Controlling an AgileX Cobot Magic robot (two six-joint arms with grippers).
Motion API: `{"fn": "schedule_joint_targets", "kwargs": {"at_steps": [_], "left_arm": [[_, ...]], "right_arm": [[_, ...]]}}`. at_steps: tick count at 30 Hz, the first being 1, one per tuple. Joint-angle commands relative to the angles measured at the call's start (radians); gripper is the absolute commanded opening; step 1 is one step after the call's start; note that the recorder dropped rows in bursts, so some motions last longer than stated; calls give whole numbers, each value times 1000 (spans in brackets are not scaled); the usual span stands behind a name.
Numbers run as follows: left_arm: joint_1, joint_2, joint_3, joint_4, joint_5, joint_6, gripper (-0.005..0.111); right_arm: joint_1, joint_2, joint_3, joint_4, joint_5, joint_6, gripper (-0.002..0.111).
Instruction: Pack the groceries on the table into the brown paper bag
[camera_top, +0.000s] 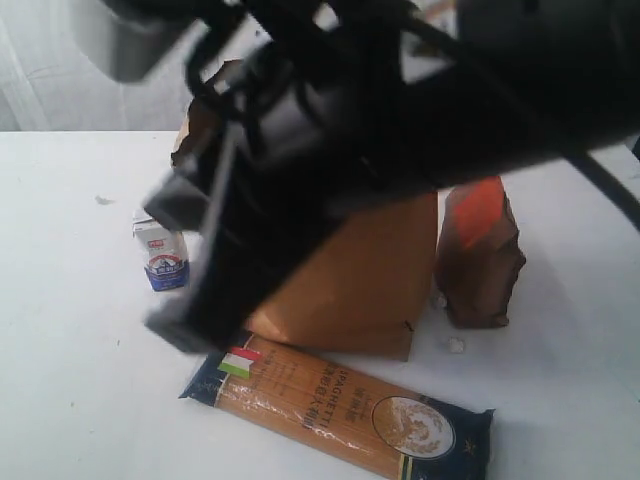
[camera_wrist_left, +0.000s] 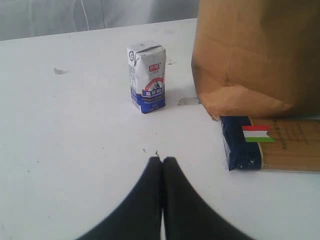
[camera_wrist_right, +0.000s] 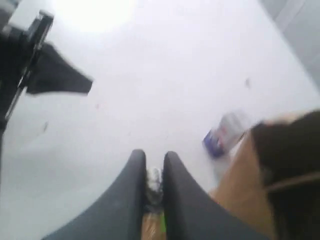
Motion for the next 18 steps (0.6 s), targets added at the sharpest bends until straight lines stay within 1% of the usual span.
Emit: {"fn": "schedule_joint_targets", "kwargs": {"at_steps": [1,4,7,9,12,15,18], "left_arm": [[1,-5,5,-2,2,-7,0],[1,-5,5,-2,2,-7,0],[1,-5,5,-2,2,-7,0],[1,-5,5,-2,2,-7,0],[1,-5,5,-2,2,-7,0],[1,-5,5,-2,2,-7,0],[1,-5,5,-2,2,-7,0]], "right_arm": [[9,70,-107,-112,-239,28,0],[-19,107,-185,-132,-354,103,0],[-63,152,-266,-145,-367,195,0],[-113,189,-319,-160,-316,278,0],[-174,249,-401,-193,-173,387,0],[-202,313,-467,-265,-3,404,0],[-218,361,-507,-307,89,406,0]]}}
